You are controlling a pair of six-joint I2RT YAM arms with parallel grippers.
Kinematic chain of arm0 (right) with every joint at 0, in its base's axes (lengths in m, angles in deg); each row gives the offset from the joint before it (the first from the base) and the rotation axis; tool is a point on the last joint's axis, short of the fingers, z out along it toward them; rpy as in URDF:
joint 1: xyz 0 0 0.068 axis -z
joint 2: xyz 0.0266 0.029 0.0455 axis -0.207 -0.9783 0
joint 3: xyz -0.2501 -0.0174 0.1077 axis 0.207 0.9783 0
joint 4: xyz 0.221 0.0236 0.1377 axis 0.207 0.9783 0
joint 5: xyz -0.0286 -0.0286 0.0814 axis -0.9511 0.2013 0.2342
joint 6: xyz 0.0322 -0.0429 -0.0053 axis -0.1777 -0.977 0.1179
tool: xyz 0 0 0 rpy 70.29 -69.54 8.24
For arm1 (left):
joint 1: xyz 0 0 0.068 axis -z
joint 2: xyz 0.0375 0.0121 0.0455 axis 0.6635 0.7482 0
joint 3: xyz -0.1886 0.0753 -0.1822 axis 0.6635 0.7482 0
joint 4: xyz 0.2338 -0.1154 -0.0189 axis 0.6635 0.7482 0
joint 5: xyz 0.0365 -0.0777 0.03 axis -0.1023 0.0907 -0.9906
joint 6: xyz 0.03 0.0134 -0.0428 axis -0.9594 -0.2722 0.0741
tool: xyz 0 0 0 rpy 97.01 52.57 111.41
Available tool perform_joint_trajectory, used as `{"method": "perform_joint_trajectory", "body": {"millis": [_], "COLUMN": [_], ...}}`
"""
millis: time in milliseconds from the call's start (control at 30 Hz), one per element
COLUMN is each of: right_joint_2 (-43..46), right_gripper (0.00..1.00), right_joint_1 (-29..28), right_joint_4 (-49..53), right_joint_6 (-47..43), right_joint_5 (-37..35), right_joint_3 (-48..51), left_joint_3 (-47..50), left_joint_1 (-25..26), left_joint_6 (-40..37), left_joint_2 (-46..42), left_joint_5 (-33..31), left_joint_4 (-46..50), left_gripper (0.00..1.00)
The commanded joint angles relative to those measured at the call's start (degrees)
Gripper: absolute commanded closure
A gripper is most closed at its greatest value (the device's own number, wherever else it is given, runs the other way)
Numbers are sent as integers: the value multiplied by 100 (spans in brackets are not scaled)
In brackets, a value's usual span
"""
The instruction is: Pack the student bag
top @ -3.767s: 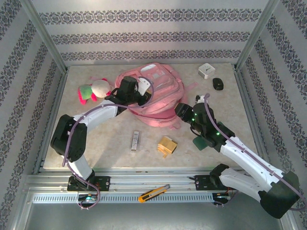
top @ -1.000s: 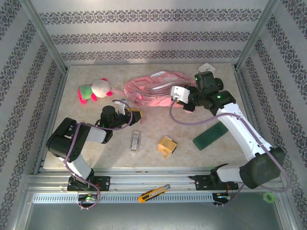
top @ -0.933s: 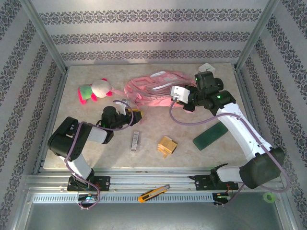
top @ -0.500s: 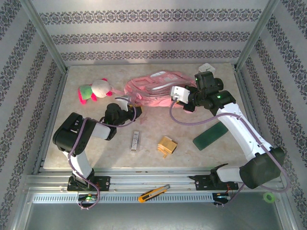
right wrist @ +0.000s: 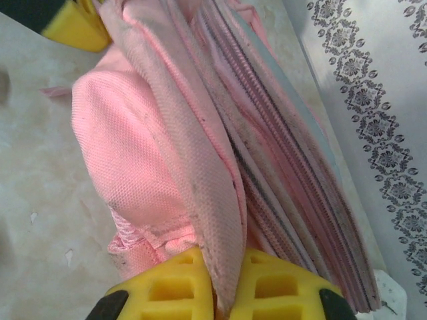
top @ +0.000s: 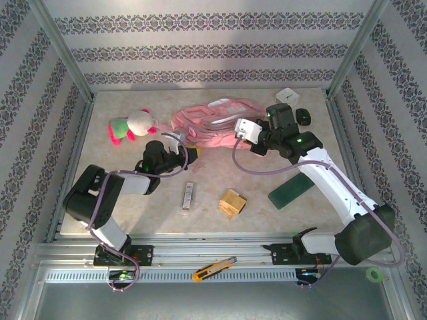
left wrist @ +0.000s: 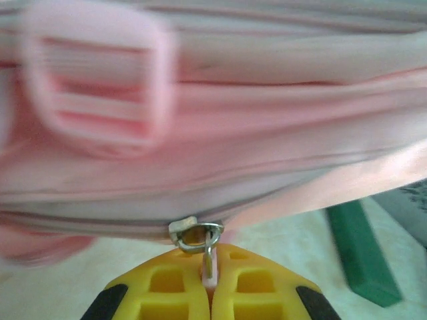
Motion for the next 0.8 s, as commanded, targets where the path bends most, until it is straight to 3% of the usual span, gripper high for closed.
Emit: {"method": "perform_joint_trajectory", "body": {"millis": [0,167,667,767], "right_joint_2": [93,91,-66,49], "right_gripper": [100,100,100,100], "right_joint_1": [-65,-305,-468,-376], "right_joint_4": [-1098,-1519,-2272,-2282], "right_joint_6": [403,656,1138,1030], "right_joint_5": [-373,-422,-312,42], "right_joint_3": [180,504,1075,1179], "left_joint_3": [-123,-597,-2016,-1999], "left_joint_1": [183,524,1521,1509], "left_joint_6": [-158,-358,-83,-265], "left_joint_2": [-489,-681,-497,-580], "left_joint_5": [1009,1455,1940,1615], "left_joint_4": [242,1106,1617,1973], "left_gripper": [100,100,100,91]}}
